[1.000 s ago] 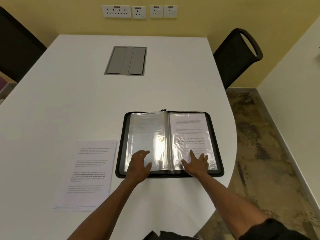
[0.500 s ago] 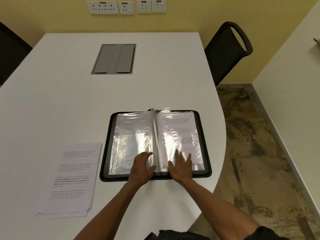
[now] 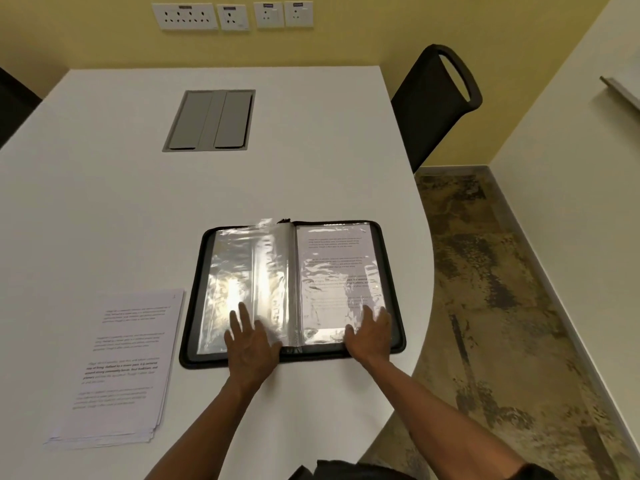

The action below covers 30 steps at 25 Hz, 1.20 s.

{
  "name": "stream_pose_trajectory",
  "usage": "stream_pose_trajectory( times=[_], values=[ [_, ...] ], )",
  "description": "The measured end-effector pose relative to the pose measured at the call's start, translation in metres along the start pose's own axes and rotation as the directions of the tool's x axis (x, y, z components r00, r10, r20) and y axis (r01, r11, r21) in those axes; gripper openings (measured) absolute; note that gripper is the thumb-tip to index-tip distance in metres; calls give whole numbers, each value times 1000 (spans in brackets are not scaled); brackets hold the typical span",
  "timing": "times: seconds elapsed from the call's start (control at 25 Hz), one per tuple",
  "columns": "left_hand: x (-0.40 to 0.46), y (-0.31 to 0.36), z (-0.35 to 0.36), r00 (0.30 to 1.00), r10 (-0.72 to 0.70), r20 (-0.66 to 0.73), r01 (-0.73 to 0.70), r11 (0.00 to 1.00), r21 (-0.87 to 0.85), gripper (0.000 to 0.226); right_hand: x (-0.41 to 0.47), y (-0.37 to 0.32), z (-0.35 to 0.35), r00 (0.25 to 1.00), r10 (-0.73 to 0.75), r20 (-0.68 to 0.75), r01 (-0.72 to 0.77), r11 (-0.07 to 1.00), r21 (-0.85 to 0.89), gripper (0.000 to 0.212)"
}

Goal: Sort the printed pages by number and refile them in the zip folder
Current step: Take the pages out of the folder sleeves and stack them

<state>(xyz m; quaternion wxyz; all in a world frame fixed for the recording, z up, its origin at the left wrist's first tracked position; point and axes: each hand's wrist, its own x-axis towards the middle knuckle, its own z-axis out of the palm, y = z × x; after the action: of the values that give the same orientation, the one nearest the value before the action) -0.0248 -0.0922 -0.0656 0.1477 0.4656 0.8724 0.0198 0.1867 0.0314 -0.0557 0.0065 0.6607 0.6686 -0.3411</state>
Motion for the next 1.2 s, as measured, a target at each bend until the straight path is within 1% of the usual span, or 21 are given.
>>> stream_pose_trajectory(
  times=[0.04, 0.08, 0.12, 0.2, 0.24, 0.28, 0.4, 0.48, 0.52, 0.56, 0.64, 0.72, 0.84, 0.96, 1.04, 1.12, 1.2],
  values=[
    [0, -1, -4, 998, -63, 11, 63, 998, -6, 83, 2, 7, -5, 998, 60, -23, -60, 998, -16, 72],
    [0, -1, -7, 996, -88, -8, 87, 996, -12, 90, 4, 13, -10, 994, 100, -43, -101, 995, -18, 74],
    [0, 0, -10, 997, -60, -43, 59, 998, -13, 96, 7, 18, -12, 991, 119, -63, -120, 993, -14, 76],
    [-6, 5, -13, 984, 109, -142, -113, 993, -23, 102, 11, 22, -17, 986, 122, -109, -123, 992, 3, 74],
    [-9, 10, -12, 962, 201, -184, -209, 977, -29, 103, 14, 21, -21, 984, 125, -131, -124, 992, 15, 70],
    [-12, 15, -11, 943, 263, -202, -274, 961, -29, 103, 16, 20, -24, 982, 128, -139, -127, 992, 20, 67],
    [-18, 34, -7, 933, 305, -192, -315, 949, -25, 93, 21, 17, -29, 981, 161, -112, -157, 987, 41, 67],
    [-21, 41, 0, 926, 338, -168, -346, 938, -22, 84, 22, 16, -30, 971, 222, -83, -208, 966, 151, 66],
    [-22, 43, 3, 918, 362, -161, -370, 929, -19, 80, 22, 16, -30, 967, 242, -86, -219, 952, 215, 59],
    [-22, 44, 6, 910, 385, -155, -392, 920, -18, 77, 22, 15, -31, 963, 249, -105, -213, 939, 270, 47],
    [-21, 47, 8, 902, 408, -138, -415, 910, -22, 72, 20, 12, -35, 956, 248, -156, -188, 927, 325, 23],
    [-18, 50, 10, 893, 430, -133, -437, 899, -24, 67, 16, 9, -40, 954, 232, -192, -161, 931, 328, 14],
    [-10, 56, 9, 857, 483, -179, -499, 865, -56, 61, 6, 6, -44, 952, 176, -251, -88, 941, 327, 15],
    [-4, 70, 3, 810, 535, -242, -568, 817, -94, 56, 0, 4, -47, 941, 126, -314, -1, 929, 371, 19],
    [-3, 85, -6, 812, 545, -210, -572, 815, -94, 53, -3, 1, -52, 945, 124, -302, 23, 897, 441, 21],
    [-3, 99, -10, 828, 538, -159, -552, 832, -56, 42, -4, 0, -56, 954, 129, -271, 26, 864, 503, 23],
    [-4, 108, -13, 837, 525, -152, -533, 846, -11, 30, -5, -1, -59, 960, 115, -254, 37, 850, 525, 26]
  ],
)
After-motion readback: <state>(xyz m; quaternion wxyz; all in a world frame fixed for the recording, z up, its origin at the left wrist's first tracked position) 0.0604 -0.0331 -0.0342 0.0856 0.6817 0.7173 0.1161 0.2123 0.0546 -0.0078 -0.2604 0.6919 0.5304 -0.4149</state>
